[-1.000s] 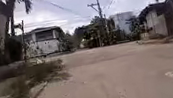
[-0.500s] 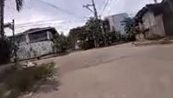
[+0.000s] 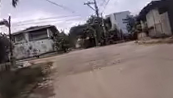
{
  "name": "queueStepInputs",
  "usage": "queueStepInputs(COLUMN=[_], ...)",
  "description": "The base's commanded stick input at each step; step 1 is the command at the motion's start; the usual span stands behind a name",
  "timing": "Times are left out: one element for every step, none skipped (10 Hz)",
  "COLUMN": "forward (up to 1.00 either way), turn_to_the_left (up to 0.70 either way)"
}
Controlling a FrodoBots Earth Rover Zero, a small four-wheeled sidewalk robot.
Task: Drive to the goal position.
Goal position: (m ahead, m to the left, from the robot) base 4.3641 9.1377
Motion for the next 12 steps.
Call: queueStepInputs(forward=[1.00, 1.00, 1.00, 1.00, 1.00, 1.00, 1.00, 1.00, 1.00, 1.00, 1.00, 1.00], turn_to_the_left=[0.38, 0.03, 0.00, 0.00, 0.00, 0.00, 0.00, 0.00, 0.00, 0.00, 0.00, 0.00])
